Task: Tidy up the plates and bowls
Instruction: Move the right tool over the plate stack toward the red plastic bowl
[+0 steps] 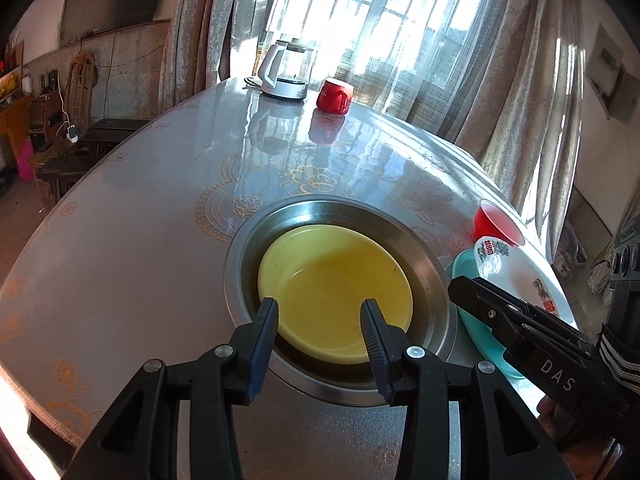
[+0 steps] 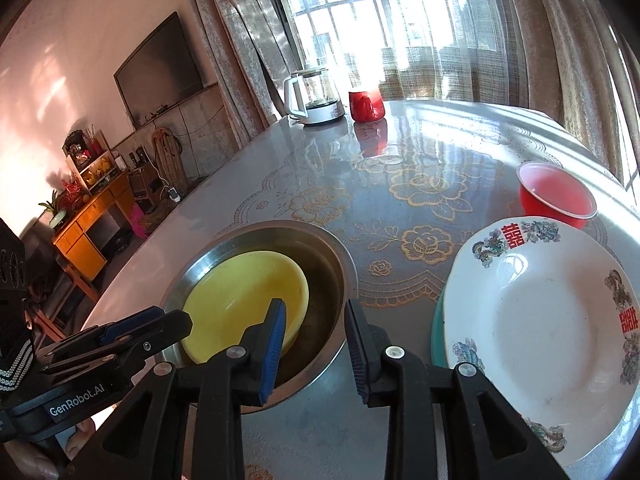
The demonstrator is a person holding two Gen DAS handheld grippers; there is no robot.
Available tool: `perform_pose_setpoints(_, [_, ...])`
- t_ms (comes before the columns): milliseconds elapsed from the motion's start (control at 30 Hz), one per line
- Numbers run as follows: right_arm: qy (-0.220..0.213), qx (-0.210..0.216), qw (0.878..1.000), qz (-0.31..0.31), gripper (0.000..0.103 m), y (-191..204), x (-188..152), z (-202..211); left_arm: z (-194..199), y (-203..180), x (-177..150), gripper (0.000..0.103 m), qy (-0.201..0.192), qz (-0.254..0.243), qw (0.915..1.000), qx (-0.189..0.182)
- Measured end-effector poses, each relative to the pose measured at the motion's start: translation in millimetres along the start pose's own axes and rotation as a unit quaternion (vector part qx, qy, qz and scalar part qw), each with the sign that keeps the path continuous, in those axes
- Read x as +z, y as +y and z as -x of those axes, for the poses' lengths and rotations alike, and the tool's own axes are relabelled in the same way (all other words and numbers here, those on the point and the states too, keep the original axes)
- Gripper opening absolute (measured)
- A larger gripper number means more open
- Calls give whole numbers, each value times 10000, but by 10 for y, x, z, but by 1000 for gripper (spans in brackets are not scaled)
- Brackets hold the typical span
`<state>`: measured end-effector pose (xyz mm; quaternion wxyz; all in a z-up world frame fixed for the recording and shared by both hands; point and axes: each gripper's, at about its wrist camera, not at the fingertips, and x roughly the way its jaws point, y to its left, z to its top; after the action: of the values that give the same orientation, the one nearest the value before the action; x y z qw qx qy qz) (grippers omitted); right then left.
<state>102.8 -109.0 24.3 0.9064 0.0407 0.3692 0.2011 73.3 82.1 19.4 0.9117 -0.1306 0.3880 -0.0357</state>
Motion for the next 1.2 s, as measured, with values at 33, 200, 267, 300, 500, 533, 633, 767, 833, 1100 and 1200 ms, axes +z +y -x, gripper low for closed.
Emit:
perform_pose_setpoints(33, [-13,8,10000,-5,31,-7,1,16,8,-24,-2,43,-5,-42,10000,4])
perform_pose_setpoints(200, [-81,-12,10000,-14,33,-44,-14,84,78,-166,-24,43,-170,-385,9990,164])
perform_pose_setpoints(267, [-107,-8,9999,-69,35,-83,-21,121,89,-198,-28,43,-176,-427,9988,150])
perform_pose_setpoints(300, [-126,-9,9999,-102,35,-108,-23,143,91,-221,-31,43,-171,-452,9987,142])
perform_pose_setpoints(500, [-227,-120,9991,-327,37,-305,-49,268,68,-396,-54,43,-129,-677,9975,161])
perform_pose_setpoints(533, [-247,-146,9989,-371,37,-345,-54,290,67,-433,-55,43,-133,-732,9971,162])
perform_pose_setpoints(633, [-306,-237,9979,-527,37,-489,-51,357,58,-534,-55,44,-145,-859,9961,126])
perform_pose_setpoints(767, [-413,-384,9957,-729,37,-680,-50,462,7,-650,-42,44,-95,-978,9951,113])
perform_pose_setpoints(833, [-458,-478,9944,-823,37,-779,-47,514,-15,-712,-36,44,-76,-1039,9945,112])
perform_pose_setpoints(1100, [-633,-861,9855,-1319,37,-1291,-15,714,-162,-936,12,44,86,-1258,9920,23])
perform_pose_setpoints(1200, [-658,-995,9813,-1510,37,-1490,-14,768,-226,-1028,50,44,10,-1331,9910,157])
